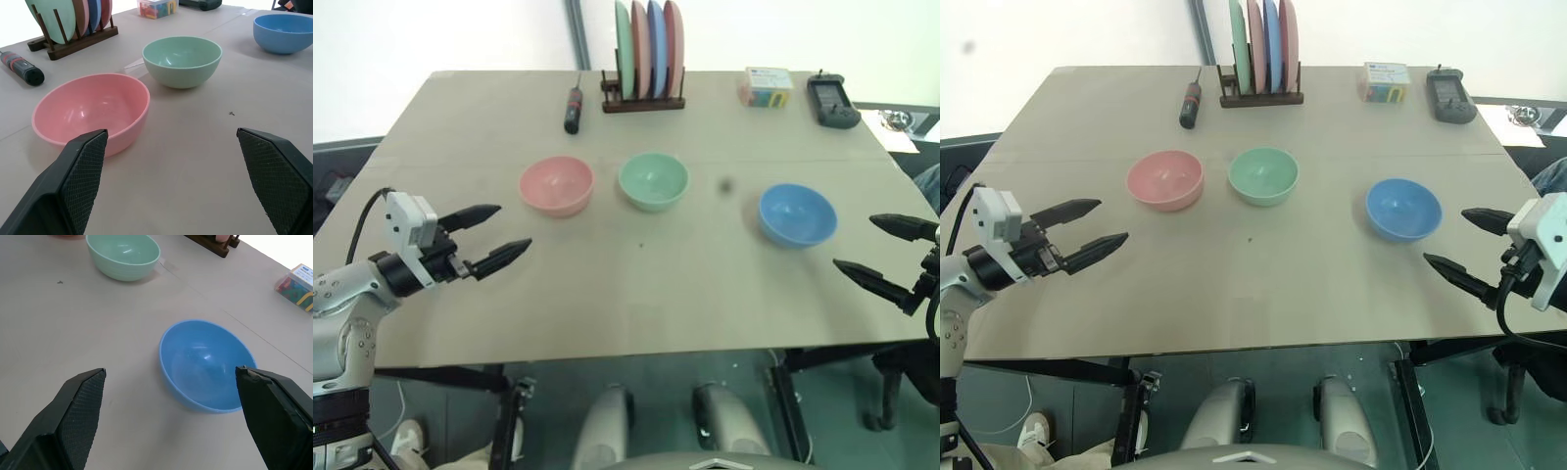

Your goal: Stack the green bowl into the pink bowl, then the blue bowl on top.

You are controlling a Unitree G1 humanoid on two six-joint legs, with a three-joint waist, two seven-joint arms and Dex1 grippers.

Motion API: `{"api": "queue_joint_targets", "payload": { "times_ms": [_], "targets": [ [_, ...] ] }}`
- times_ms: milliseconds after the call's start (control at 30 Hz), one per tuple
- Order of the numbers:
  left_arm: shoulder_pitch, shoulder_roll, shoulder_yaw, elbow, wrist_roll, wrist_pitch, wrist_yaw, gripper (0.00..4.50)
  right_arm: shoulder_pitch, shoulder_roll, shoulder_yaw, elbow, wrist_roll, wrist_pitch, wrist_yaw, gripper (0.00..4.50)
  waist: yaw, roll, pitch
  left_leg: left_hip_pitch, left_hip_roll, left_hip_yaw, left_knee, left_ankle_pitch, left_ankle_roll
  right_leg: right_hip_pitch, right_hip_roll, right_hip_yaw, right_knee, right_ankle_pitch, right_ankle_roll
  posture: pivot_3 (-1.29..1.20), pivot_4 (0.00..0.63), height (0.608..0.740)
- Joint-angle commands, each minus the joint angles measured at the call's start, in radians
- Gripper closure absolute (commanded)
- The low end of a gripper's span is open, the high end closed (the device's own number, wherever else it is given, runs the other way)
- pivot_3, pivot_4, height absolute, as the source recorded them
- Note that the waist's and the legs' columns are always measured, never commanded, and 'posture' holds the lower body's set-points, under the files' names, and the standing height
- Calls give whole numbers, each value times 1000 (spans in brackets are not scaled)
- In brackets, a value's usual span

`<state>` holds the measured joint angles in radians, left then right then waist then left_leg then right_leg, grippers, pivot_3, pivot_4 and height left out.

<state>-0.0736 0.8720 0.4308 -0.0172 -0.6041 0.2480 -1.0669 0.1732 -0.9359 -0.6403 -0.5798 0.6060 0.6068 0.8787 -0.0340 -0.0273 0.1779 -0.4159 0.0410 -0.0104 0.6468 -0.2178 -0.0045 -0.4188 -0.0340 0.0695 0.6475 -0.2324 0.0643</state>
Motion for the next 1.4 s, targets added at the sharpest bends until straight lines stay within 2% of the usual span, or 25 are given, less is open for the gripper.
{"api": "queue_joint_targets", "payload": {
  "times_ms": [33, 233, 367, 467, 533, 633, 700, 767, 900, 933, 1000, 1067, 1133, 1167, 1267, 1400],
  "targets": [
    [-19, -4, 8, -20, -13, 10, 4, 0, -14, 5, 2, -38, 11, 6, -27, 77, 0, 0, 0, 0, 0, 0, 0, 0, 0, 0, 0, 0, 0, 0, 0, 0, 150, 740],
    [-56, -24, -20, -49, 34, 24, 75, 0, -40, 16, 44, -53, 11, 4, -54, 77, 0, 0, 0, 0, 0, 0, 0, 0, 0, 0, 0, 0, 0, 0, 0, 0, 150, 740],
    [-79, -19, -84, -101, 202, 16, 235, 0, -80, 33, 104, -67, 18, -8, -66, 77, 0, 0, 0, 1, 0, 0, 0, 0, 0, 1, 0, 0, 0, 0, 0, 0, 150, 740],
    [-145, -5, -166, -129, 322, 122, 370, 0, -157, 61, 231, -76, -5, -29, -92, 77, 0, 0, 0, 1, 0, -1, 0, 0, 0, 2, 1, 0, 0, 0, 0, 0, 150, 740],
    [-213, 49, -284, -141, 460, 217, 414, 0, -231, 88, 337, -77, -19, -36, -105, 77, -1, -1, 0, 1, 0, -1, 1, 0, 0, 2, 1, 0, 1, 1, 1, 0, 150, 740],
    [-336, 75, -425, -134, 554, 271, 390, 0, -331, 134, 482, -54, -68, -59, -114, 77, -3, -1, 0, 1, 0, -1, 1, 0, 0, 2, 2, 0, 1, 1, 1, 0, 150, 740],
    [-421, 65, -500, -120, 596, 314, 374, 0, -388, 169, 561, -30, -101, -73, -117, 77, -1, -2, 1, 0, 0, -2, 1, 0, 0, 1, 2, 0, 1, 1, 1, 0, 150, 740],
    [-539, 42, -629, -90, 671, 344, 322, 0, -450, 221, 637, 3, -132, -98, -115, 77, 0, -2, 1, -2, -1, -2, 1, 0, 0, 0, 2, 0, 1, 1, 1, 0, 150, 740],
    [-664, 15, -780, -38, 758, 410, 237, 0, -501, 269, 700, 37, -170, -128, -111, 77, 1, -3, 1, -3, -2, -3, 1, 0, 0, -1, 2, 0, 1, 5, 1, 0, 150, 740],
    [-680, 10, -796, -24, 769, 418, 226, 519, -506, 275, 708, 41, -177, -132, -112, 0, -3, -3, 2, -4, -2, -3, 1, 0, 0, -1, 2, 0, 0, 5, 1, 0, 150, 740],
    [-709, 1, -830, 3, 794, 414, 197, 1120, -514, 284, 717, 44, -188, -137, -116, 0, -5, -3, 2, -4, -1, -3, 1, 0, 0, -2, 3, 0, 1, 5, 1, 0, 150, 740],
    [-723, -5, -848, 22, 813, 409, 176, 2215, -518, 292, 720, 44, -197, -138, -119, 0, -4, -3, 2, -5, -1, -3, 1, 0, 0, -4, 3, 0, 4, 5, 1, 0, 150, 740],
    [-730, -9, -853, 38, 832, 397, 168, 2900, -520, 298, 720, 42, -204, -133, -121, 0, -3, -3, 2, -5, -1, -4, 2, 0, 0, -5, 3, 0, 6, 5, 1, 0, 150, 740],
    [-732, -12, -853, 44, 838, 393, 163, 3469, -521, 300, 719, 41, -207, -130, -122, 0, -3, -3, 2, -5, -1, -4, 3, 0, 0, -4, 3, 0, 6, 5, 1, 0, 150, 740],
    [-737, -18, -841, 49, 842, 380, 148, 4452, -519, 302, 715, 37, -210, -120, -128, 0, -3, -3, 2, -5, -1, -3, 4, 0, 0, -4, 3, 0, 9, 5, 1, 0, 150, 740],
    [-731, 11, -827, 7, 826, 365, 67, 4452, -508, 300, 707, 32, -209, -114, -136, 0, -3, -3, 2, -4, -1, -4, 5, 0, 0, -5, 3, 0, 11, 5, 1, 0, 150, 740]
  ]
}}
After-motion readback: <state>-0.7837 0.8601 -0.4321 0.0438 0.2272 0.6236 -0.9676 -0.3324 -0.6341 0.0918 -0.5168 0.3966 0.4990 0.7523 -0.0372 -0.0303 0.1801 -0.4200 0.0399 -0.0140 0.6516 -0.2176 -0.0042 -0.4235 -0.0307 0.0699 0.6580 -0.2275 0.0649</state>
